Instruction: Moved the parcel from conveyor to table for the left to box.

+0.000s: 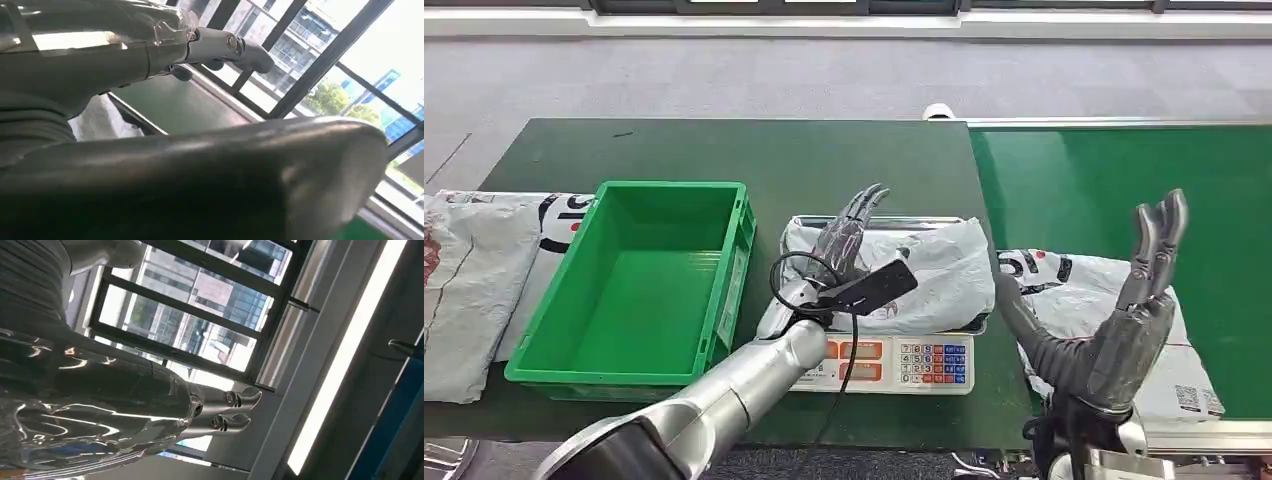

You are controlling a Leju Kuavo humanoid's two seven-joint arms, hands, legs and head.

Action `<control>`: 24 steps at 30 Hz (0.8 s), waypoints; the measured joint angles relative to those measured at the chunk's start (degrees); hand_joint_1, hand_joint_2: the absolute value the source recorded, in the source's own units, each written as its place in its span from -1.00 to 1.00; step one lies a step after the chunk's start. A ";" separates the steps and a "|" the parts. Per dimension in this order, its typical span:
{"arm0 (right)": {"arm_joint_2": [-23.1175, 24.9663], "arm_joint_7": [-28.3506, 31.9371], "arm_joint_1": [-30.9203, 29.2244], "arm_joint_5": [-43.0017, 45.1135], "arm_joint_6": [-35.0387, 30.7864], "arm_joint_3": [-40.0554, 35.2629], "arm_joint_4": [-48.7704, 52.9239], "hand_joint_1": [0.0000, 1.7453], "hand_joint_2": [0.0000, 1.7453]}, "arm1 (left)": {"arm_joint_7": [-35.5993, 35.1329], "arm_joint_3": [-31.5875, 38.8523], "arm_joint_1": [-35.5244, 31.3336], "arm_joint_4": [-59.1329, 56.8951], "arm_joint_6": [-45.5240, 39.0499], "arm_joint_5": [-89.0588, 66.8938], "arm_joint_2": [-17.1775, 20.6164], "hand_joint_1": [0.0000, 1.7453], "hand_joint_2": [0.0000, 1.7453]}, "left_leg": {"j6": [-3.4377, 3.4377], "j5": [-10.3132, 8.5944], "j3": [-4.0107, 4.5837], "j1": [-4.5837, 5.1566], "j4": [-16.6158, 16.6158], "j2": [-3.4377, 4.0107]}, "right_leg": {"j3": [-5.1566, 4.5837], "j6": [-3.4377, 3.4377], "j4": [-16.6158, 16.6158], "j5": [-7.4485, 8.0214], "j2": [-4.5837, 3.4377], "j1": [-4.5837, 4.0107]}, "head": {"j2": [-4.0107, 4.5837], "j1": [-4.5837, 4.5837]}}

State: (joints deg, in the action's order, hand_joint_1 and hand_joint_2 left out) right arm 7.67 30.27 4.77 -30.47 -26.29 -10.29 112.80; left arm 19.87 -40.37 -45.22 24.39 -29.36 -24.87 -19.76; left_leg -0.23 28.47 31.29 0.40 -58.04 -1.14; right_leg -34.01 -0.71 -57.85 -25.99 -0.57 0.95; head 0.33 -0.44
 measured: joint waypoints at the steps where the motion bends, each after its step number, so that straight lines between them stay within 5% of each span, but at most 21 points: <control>1: -0.07 0.16 0.13 0.24 -0.09 0.00 0.00 -1.00 1.00 | -0.64 0.00 -0.11 0.09 0.82 -0.69 0.00 -1.00 -1.00 | 0.00 0.00 0.00 0.00 0.00 0.00 | 0.00 0.00 0.00 0.00 0.00 0.00 | 0.00 0.00; 6: -0.64 0.29 0.27 0.75 -0.50 -0.24 -0.02 -1.00 1.00 | 0.46 -1.16 -0.21 2.01 -6.82 -1.67 -0.02 -1.00 -1.00 | 0.00 0.00 0.01 0.00 0.00 0.02 | -0.02 0.00 0.00 0.00 -0.01 0.00 | 0.00 0.00; 7: -0.83 0.26 0.24 1.03 -0.66 -0.48 -0.09 -1.00 1.00 | 0.32 -1.16 -0.22 2.71 -8.79 -4.01 -0.02 -1.00 1.00 | 0.00 0.00 0.01 0.00 0.00 0.01 | -0.02 0.00 0.00 0.00 -0.01 0.00 | 0.00 0.00; 9: -1.16 0.37 0.11 1.29 -0.74 -0.74 -0.26 -1.00 1.00 | -2.15 -1.66 -0.69 3.28 -7.33 -7.51 -0.04 -1.00 1.00 | 0.00 0.00 0.01 0.00 0.00 0.00 | -0.02 0.00 0.00 0.00 0.00 0.00 | 0.00 0.00; 14: -1.93 0.94 -0.24 1.82 1.07 -0.92 -0.39 -1.00 1.00 | -9.86 -10.28 -0.29 1.57 11.73 -9.07 -0.02 -1.00 1.00 | -0.01 0.02 0.02 0.01 0.00 0.06 | -0.03 0.00 0.01 0.00 -0.01 0.01 | 0.00 0.00; 24: -1.95 0.33 -2.22 0.79 2.91 -0.92 -1.01 -1.00 1.00 | -12.22 -21.07 1.20 -2.23 18.37 -8.16 -0.02 -1.00 1.00 | -0.01 0.02 0.03 0.00 0.00 0.04 | -0.05 0.00 0.01 0.00 -0.02 0.00 | 0.00 0.00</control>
State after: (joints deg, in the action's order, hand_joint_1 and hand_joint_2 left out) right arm 5.73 30.60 2.54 -29.68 -23.39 -11.21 111.80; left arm 7.65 -61.44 -44.01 22.16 -10.99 -33.03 -19.78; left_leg -0.24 28.50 31.32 0.40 -58.04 -1.10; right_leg -34.06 -0.71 -57.84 -26.00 -0.60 0.95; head 0.33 -0.44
